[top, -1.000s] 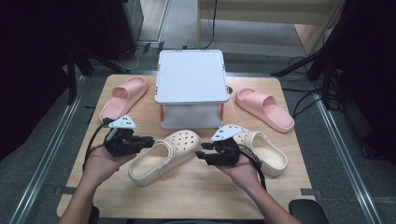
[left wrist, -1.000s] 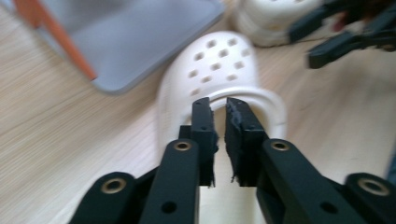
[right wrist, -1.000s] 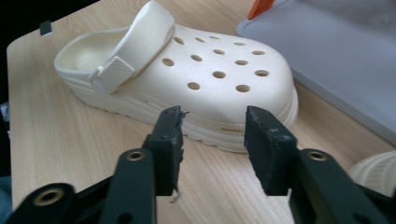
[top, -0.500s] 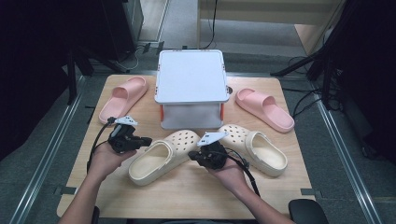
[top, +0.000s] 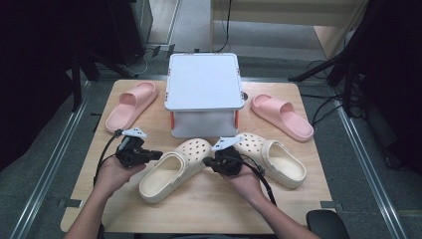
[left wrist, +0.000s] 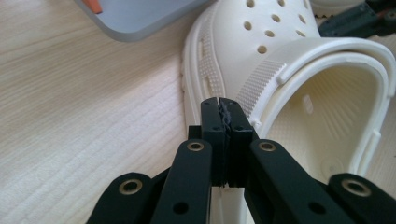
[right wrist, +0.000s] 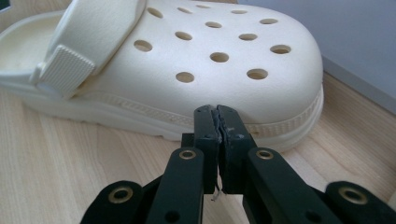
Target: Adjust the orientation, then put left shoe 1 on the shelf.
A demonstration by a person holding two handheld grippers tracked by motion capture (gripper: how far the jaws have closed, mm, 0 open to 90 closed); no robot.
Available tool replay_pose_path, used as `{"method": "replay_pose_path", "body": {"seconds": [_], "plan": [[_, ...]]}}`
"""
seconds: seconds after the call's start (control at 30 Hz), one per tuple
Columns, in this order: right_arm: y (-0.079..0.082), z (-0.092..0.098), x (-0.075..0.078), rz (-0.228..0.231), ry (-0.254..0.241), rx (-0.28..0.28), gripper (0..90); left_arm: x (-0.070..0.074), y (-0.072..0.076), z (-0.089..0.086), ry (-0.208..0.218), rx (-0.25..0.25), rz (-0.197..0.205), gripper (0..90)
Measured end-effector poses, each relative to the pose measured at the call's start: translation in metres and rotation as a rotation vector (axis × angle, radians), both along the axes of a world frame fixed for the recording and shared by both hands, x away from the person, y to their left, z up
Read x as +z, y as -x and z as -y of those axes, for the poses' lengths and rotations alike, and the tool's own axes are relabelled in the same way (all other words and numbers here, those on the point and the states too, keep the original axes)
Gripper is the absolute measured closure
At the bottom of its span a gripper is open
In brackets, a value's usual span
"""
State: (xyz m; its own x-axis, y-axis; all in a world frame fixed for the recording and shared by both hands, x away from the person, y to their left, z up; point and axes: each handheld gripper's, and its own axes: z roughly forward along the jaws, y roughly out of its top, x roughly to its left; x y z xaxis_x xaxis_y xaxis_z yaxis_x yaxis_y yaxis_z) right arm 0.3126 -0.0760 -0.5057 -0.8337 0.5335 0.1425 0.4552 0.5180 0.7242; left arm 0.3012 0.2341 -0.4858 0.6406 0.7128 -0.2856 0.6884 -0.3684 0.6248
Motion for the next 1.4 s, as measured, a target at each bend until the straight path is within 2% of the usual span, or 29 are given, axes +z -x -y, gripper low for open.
{"method": "replay_pose_path", "body": {"seconds": [0.27, 0.5, 0.7, 0.8, 0.9, 1.03, 1.13, 1.2, 1.4], "plan": [[-0.012, 0.002, 0.000, -0.013, -0.011, -0.031, 88.3, -0.005, 0.012, 0.017, 0.008, -0.044, -0.021, 88.6], [-0.018, -0.002, 0.003, -0.003, -0.017, -0.034, 88.4, -0.005, 0.017, 0.026, 0.054, -0.025, -0.019, 88.1], [-0.022, -0.003, 0.002, 0.002, -0.023, -0.047, 88.7, -0.005, 0.017, 0.034, 0.074, -0.036, -0.016, 87.8], [-0.026, -0.005, 0.003, 0.005, -0.013, -0.048, 88.3, -0.004, 0.014, 0.033, 0.085, -0.036, -0.030, 81.8], [-0.025, -0.002, 0.006, -0.005, -0.022, -0.056, 84.2, 0.001, 0.010, 0.029, 0.087, -0.003, -0.021, 76.6], [-0.021, 0.003, 0.014, 0.000, -0.050, -0.060, 77.5, 0.010, 0.003, 0.027, 0.056, 0.008, -0.009, 73.2], [-0.017, 0.009, 0.018, -0.012, -0.061, -0.061, 70.5, 0.019, -0.001, 0.029, 0.027, -0.004, -0.003, 69.7], [-0.013, 0.012, 0.020, -0.029, -0.067, -0.057, 63.4, 0.026, -0.005, 0.030, 0.035, -0.016, 0.001, 66.8], [-0.002, 0.016, 0.027, -0.038, -0.073, -0.059, 55.3, 0.048, -0.024, 0.031, 0.046, -0.053, 0.024, 69.2]]}}
